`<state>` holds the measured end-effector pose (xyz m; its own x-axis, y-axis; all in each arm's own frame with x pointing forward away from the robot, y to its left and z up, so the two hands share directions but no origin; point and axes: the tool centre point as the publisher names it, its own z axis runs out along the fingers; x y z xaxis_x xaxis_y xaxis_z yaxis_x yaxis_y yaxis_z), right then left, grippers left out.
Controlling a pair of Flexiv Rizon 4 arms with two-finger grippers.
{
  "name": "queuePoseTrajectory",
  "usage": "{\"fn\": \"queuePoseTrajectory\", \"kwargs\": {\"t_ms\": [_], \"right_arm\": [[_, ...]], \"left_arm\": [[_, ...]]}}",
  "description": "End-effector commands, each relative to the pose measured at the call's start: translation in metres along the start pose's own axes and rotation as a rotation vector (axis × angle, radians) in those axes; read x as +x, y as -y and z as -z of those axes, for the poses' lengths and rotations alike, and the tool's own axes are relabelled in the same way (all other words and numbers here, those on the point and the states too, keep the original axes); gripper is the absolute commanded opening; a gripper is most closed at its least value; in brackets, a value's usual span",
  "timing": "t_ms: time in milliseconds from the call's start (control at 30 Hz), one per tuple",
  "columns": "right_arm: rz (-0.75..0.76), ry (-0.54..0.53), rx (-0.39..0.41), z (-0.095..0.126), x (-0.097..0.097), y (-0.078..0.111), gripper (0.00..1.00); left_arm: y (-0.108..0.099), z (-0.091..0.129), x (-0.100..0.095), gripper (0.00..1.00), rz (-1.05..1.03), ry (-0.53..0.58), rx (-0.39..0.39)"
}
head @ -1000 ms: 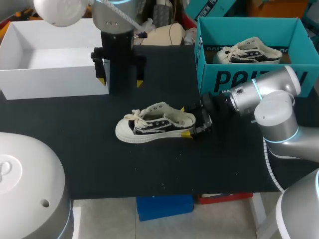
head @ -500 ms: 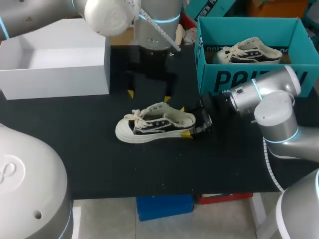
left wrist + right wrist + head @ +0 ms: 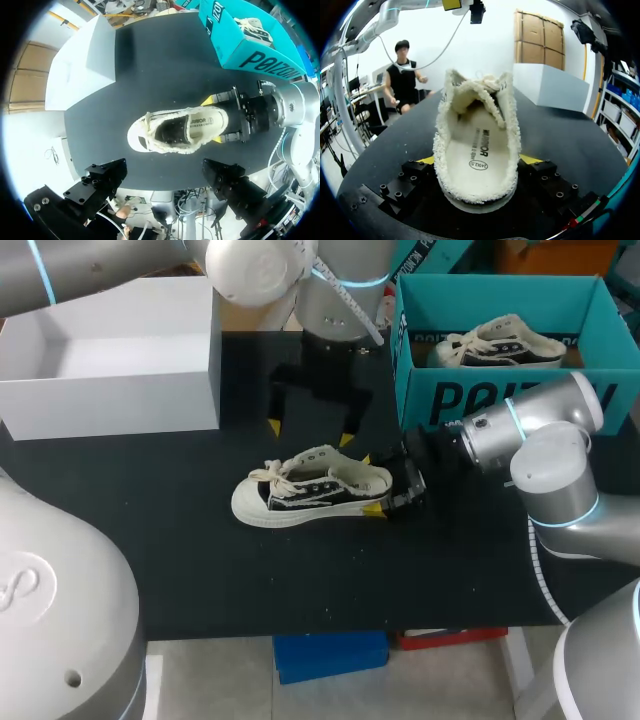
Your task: Take the shoe out of the shoebox, open the shoe tongue, remove and reinsert the insole, then place the shoe into the shoebox
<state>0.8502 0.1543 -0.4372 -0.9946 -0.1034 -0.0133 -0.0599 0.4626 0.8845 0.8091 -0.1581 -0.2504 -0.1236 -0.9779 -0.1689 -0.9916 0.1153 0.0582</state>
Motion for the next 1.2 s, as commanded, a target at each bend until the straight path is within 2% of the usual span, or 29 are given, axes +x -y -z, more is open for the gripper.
{"fn": "queuePoseTrajectory", "kwargs": {"t_ms": [33,500,900,1200], "right_arm": [[-0.001,0.000,0.001,-0.003,-0.001,0.001,0.00],[-0.001,0.000,0.001,-0.003,-0.001,0.001,0.00],[-0.001,0.000,0.001,-0.003,-0.001,0.001,0.00],[-0.001,0.000,0.001,-0.003,-0.001,0.001,0.00]], "left_arm": [[0.000,-0.002,0.008,1.00,-0.006,0.035,0.007],[0.017,-0.030,0.039,1.00,0.012,0.104,0.028],[0.034,-0.052,0.043,1.00,0.032,0.133,0.009],[0.034,-0.052,0.043,1.00,0.030,0.123,0.001]]}}
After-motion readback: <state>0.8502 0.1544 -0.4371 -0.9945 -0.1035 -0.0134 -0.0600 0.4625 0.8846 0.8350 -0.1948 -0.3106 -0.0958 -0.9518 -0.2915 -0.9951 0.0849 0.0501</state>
